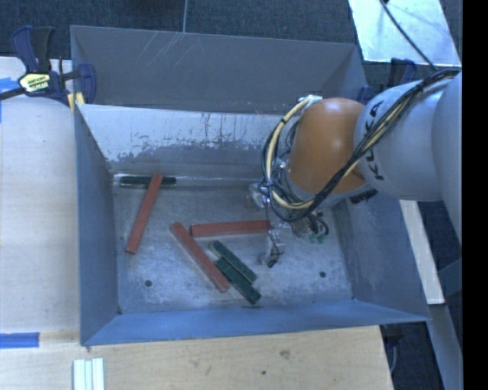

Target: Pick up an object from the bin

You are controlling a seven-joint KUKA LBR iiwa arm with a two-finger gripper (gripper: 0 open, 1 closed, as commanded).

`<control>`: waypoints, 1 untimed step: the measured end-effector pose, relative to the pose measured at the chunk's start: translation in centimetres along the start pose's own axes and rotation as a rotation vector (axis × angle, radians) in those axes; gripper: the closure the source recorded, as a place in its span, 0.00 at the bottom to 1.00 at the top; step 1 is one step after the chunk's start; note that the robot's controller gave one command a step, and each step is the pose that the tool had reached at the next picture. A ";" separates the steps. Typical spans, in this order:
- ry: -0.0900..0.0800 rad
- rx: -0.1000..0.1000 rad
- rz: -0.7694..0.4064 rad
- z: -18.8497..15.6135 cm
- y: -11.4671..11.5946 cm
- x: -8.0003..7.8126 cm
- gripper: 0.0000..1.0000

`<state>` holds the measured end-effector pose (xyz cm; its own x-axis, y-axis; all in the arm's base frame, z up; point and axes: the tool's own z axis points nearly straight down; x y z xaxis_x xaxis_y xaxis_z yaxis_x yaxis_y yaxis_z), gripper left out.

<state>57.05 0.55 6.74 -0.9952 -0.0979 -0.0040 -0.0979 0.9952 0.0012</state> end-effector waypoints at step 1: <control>-0.004 0.002 0.003 -0.4 -0.2 -0.1 1.00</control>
Offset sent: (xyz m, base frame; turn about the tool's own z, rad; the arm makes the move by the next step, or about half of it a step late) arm 0.0000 0.0000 0.0000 0.0000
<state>57.13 0.34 7.18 -0.9954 -0.0952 -0.0084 -0.0952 0.9955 -0.0004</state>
